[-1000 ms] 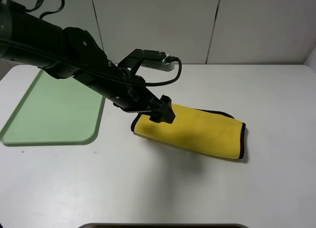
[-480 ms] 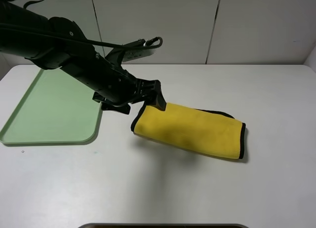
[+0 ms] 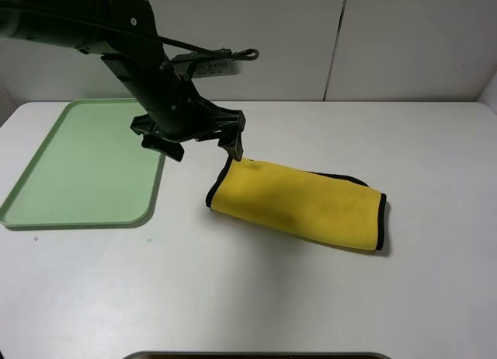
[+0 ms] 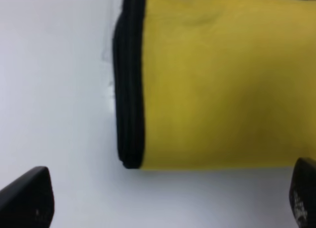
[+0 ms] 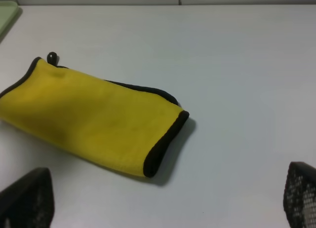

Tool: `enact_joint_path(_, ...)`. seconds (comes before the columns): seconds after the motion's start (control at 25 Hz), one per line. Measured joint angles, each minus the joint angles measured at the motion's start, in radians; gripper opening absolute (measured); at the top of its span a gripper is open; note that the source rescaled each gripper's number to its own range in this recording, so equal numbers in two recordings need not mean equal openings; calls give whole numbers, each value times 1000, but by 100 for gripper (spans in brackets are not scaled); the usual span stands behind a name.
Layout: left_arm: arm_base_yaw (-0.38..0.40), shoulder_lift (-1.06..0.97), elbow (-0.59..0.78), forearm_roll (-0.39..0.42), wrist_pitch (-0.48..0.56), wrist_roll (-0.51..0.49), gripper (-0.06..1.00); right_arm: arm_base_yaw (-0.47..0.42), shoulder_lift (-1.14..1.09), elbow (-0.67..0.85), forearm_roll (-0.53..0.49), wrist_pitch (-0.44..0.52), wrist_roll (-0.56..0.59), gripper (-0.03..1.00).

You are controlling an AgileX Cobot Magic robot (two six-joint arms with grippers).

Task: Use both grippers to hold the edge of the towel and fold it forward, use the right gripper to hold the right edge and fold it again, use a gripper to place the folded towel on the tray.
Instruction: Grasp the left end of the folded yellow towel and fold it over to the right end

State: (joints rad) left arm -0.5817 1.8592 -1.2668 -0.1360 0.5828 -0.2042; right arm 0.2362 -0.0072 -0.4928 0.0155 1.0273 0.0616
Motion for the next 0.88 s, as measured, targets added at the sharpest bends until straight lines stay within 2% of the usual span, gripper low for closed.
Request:
enact_joint_path(0.16, 0, 79, -67, 15, 28, -11, 95, 0, 0, 0, 0, 0, 0, 100)
enact_joint_path(0.88, 0, 313, -201, 17, 28, -18, 95, 0, 0, 0, 0, 0, 0, 100)
